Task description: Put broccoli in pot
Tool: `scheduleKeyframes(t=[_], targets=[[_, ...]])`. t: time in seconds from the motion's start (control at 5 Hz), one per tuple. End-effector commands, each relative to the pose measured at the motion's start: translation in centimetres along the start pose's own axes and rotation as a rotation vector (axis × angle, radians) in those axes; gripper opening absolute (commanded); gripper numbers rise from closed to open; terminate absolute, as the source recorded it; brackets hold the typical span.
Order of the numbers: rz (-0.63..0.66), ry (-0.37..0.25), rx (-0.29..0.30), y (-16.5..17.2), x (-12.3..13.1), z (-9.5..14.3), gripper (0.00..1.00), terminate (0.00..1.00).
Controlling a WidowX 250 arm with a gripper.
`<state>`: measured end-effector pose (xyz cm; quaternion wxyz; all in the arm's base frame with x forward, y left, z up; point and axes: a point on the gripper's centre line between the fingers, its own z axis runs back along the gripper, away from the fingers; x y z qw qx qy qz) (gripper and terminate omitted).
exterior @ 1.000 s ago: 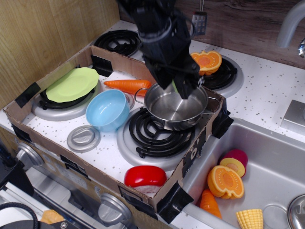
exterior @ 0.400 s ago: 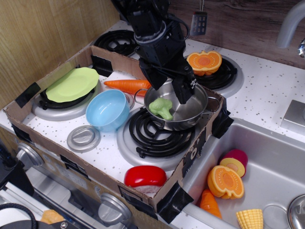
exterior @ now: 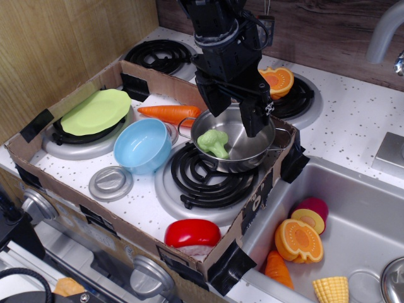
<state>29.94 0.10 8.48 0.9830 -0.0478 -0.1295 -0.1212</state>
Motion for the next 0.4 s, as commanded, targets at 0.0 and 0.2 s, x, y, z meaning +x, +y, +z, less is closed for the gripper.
scheduleKeyframes(t=[0.0,0.2], targets=[[-0.009,-0.058,0.019,-0.11,1.38,1.77,1.00,0.00],[-0.009,-0.058,0.019,-0.11,1.38,1.77,1.00,1.00]])
